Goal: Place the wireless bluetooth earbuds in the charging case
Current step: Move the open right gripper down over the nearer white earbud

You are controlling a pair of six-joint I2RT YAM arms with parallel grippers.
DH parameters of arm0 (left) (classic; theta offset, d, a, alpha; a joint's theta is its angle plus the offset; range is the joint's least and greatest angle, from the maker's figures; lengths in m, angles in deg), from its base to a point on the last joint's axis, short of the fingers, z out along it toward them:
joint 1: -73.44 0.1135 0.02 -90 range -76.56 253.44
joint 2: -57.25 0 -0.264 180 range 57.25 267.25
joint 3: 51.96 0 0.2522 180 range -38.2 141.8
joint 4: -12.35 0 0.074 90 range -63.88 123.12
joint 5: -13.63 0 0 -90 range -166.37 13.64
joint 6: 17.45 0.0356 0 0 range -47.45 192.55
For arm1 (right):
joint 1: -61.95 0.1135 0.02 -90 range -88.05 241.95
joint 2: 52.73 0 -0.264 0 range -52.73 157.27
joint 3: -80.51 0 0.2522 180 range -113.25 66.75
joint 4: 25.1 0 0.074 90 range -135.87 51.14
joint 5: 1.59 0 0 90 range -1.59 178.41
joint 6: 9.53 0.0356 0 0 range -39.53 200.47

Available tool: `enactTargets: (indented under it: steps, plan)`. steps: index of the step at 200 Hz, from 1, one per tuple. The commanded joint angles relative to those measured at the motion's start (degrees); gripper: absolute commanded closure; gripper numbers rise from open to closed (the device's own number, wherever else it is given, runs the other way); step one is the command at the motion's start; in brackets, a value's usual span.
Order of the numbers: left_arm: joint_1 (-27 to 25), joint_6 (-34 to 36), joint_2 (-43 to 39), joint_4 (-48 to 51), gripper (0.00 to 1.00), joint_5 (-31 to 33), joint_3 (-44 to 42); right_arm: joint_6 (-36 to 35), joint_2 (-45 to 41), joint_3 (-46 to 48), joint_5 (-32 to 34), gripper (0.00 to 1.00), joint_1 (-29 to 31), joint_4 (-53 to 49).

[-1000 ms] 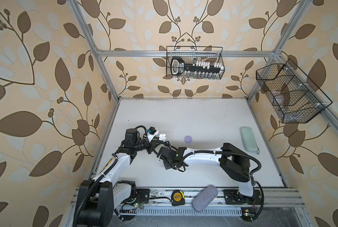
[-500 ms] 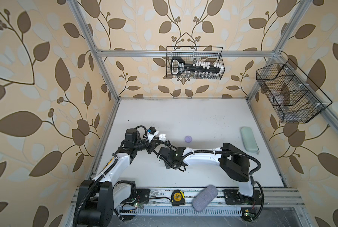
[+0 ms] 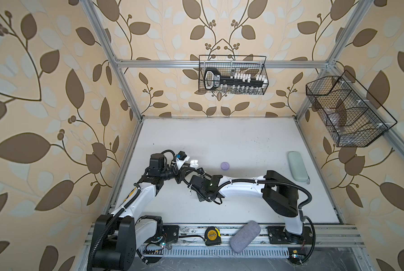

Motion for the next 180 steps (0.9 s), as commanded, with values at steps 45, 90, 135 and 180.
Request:
enactTargets:
  steps: [45,90,135,180]
  plan:
    - [0.9,-0.7,0.4,-2.3,1.0,0.0,1.0,-0.8,2.3,-3.8,0.3,0.75,0.2,-2.0]
    - [1.0,-0.7,0.4,-2.2,1.0,0.0,1.1,-0.9,3.1,-4.3,0.7,0.75,0.0,-2.6]
    - [1.1,-0.7,0.5,-2.1,1.0,-0.1,1.1,-1.1,3.1,-4.8,1.1,0.75,0.1,-3.4]
    - [1.1,-0.7,0.7,-2.2,1.0,-0.2,1.1,-1.0,2.4,-4.4,0.8,0.74,0.9,-3.7]
